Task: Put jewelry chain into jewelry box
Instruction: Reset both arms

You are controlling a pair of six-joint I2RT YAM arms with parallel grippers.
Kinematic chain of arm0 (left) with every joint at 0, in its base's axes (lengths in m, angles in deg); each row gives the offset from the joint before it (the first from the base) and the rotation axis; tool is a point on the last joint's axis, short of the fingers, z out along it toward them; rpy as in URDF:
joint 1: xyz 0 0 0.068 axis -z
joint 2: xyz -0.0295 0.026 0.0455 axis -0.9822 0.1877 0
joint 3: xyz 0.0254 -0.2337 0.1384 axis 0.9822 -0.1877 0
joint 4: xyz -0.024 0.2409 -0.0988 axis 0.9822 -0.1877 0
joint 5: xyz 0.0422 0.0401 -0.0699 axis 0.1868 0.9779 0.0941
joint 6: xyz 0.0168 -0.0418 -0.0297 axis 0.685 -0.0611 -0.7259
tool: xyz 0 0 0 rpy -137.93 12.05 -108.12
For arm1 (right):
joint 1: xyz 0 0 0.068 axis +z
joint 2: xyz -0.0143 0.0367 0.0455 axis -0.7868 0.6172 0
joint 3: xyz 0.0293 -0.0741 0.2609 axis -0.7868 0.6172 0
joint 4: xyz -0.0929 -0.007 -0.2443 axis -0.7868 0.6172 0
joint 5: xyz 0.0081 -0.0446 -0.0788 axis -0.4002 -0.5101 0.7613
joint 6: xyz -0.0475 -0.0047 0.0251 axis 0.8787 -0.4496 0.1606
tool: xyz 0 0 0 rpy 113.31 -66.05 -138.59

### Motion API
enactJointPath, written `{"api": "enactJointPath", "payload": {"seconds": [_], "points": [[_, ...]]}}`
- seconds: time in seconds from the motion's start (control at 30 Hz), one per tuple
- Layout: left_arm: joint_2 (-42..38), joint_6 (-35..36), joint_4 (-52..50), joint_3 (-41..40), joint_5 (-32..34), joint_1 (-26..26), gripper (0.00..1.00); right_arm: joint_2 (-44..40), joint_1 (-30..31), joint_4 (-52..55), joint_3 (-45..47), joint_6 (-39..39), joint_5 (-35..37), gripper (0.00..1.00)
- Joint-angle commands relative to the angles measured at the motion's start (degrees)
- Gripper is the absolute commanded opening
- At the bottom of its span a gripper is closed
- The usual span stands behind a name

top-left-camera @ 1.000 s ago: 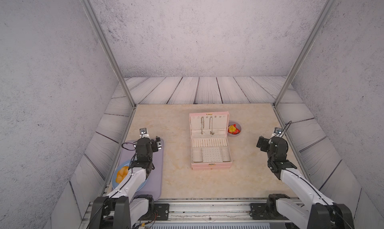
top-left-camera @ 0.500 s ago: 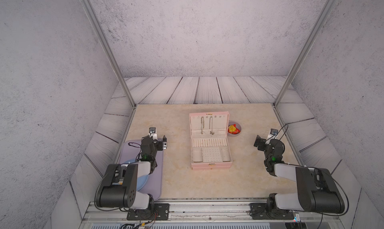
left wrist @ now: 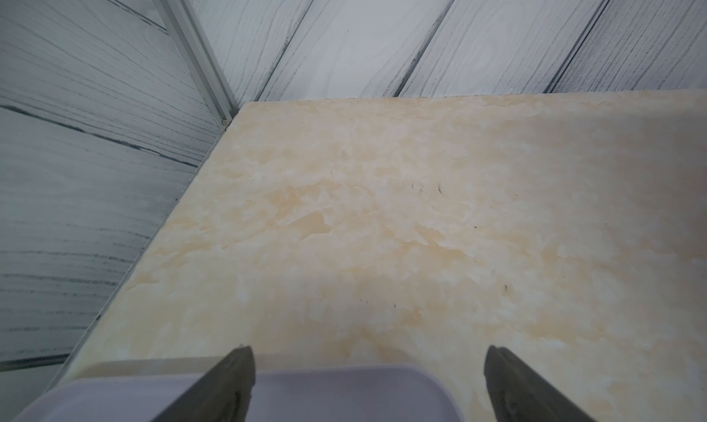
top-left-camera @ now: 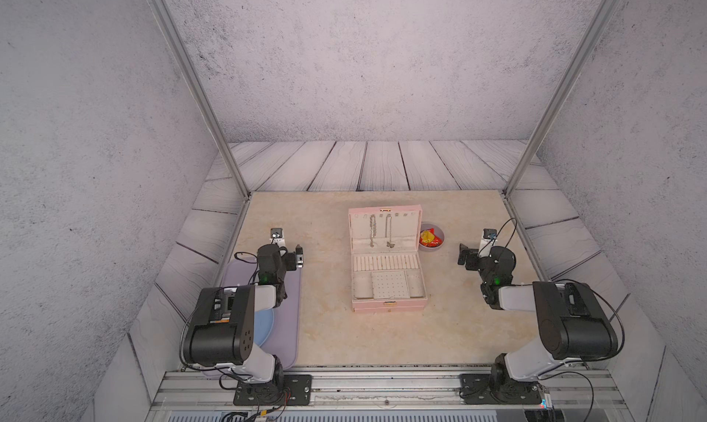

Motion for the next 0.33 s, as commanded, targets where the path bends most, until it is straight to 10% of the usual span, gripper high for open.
{"api": "enactJointPath", "payload": {"seconds": [0.0, 0.3], "points": [[-0.76, -0.56, -0.50, 0.01, 0.05, -0.19, 0.99, 0.26, 0.06, -0.75, 0.55, 0.73, -0.71, 0.99], [-0.72, -0.61, -0.91, 0.28, 0.12, -0.23, 0.99, 0.35, 0.08, -1.40, 0.79, 0.71, -0.81, 0.99]]}}
